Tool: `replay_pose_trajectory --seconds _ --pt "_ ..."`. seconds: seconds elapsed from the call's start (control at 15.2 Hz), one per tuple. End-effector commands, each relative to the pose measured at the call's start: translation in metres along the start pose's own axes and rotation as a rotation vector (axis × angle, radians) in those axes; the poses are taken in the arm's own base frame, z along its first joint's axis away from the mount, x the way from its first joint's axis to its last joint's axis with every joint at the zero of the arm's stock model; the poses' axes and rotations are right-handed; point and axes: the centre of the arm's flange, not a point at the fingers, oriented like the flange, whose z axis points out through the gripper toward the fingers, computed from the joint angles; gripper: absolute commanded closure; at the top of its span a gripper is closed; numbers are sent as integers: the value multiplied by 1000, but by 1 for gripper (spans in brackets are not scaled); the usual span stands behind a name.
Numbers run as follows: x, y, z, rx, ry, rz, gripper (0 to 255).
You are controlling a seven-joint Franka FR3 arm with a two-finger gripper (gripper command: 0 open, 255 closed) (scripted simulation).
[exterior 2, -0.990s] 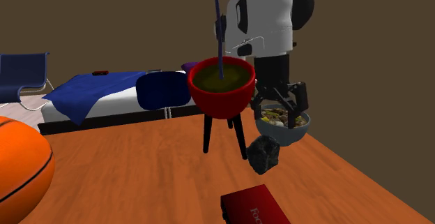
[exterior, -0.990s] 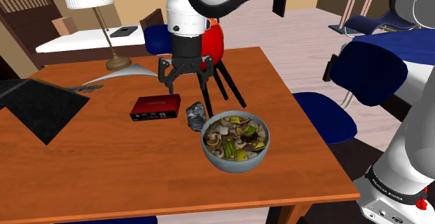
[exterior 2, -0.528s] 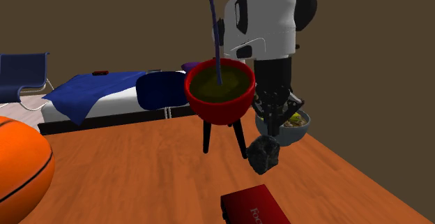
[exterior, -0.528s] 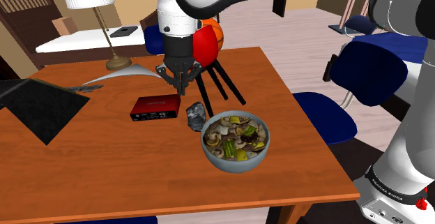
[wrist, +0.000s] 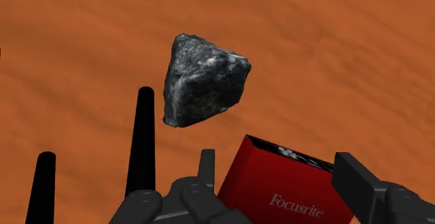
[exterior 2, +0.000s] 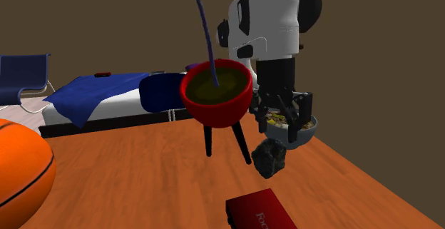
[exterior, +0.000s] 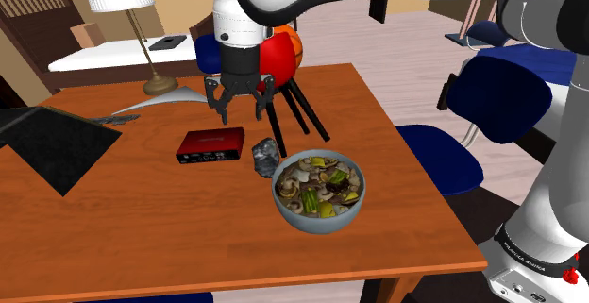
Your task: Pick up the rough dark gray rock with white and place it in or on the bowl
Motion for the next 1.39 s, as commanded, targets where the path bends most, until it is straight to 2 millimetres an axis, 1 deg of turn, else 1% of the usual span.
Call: replay_pose_trajectory --seconds 0.0,0.2,0.26,0.66,0.73,1.25,1.32 --pt "-12 9 18 -45 -11 49 0" --pt "-40 19 36 -107 -19 121 0" --pt "-43 20 37 -113 -20 128 0" --pt "-44 24 69 -113 -20 128 0" --pt "-44 24 77 -113 -20 128 0" --pt "-44 24 77 -113 -20 128 0" --pt "-44 24 77 -113 -20 128 255"
